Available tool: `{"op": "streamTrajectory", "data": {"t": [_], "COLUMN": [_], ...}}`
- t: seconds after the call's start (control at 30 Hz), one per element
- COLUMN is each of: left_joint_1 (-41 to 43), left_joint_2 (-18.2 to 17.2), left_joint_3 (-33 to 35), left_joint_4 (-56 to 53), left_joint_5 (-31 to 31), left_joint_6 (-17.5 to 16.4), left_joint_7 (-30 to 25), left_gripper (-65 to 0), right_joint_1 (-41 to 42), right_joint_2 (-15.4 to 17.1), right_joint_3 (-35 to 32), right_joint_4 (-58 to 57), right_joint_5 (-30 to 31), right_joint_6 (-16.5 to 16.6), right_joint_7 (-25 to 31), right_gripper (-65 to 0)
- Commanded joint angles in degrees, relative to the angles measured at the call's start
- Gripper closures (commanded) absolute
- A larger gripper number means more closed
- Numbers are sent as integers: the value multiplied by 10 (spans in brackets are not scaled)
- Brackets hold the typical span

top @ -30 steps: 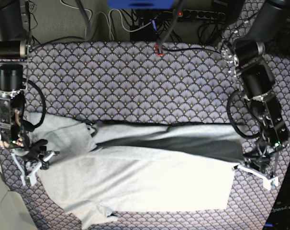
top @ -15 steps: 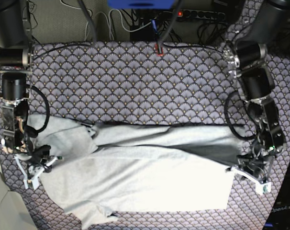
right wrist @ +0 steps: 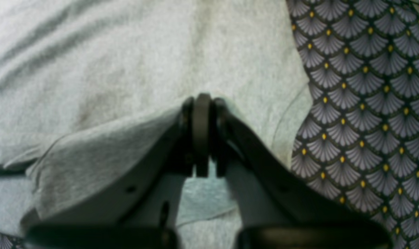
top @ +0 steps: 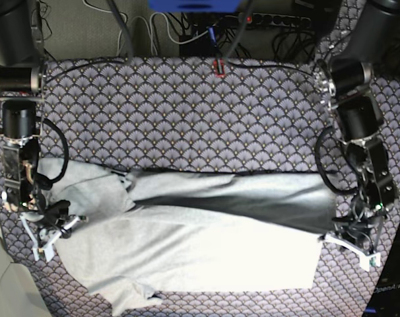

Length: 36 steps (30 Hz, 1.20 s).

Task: Fold the T-shirt properly
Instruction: 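Release the folded edge and raise both grippers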

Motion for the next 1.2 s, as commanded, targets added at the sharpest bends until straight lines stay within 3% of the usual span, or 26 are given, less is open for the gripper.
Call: {"op": "streamTrajectory", "data": {"t": [0.0, 0.23, 0.37, 0.5, 0.77, 1.07, 1.17], "left_joint_1": [-24, -24, -21, -13, -2, 85, 117], "left_joint_2": [-5, -8, -9, -10, -10, -20, -25], "left_joint_3": [1, 1, 1, 1, -2, -2, -4], "left_joint_4": [10, 12, 15, 15, 16, 64, 84], "left_joint_5": [-5, -6, -6, -6, -6, -7, -23], "left_joint_6": [-2, -3, -3, -3, -6, -8, -8], "left_joint_7": [-15, -15, -15, -15, -14, -8, 25], "left_gripper": [-35, -340, -430, -433, -433, -433, -433], "right_joint_1": [20, 20, 19, 17, 14, -25, -68], "right_joint_2": [11, 11, 11, 12, 17, 49, 55], "right_joint_3": [3, 3, 3, 3, 4, 10, 66], "right_joint_4": [9, 9, 9, 9, 10, 14, 36], "right_joint_5": [3, 3, 3, 3, 4, 6, 7], "right_joint_6": [3, 3, 3, 3, 5, 5, 6], "right_joint_7": [13, 13, 12, 12, 13, 1, -14], "right_gripper": [0, 0, 0, -35, -299, -323, -323]}}
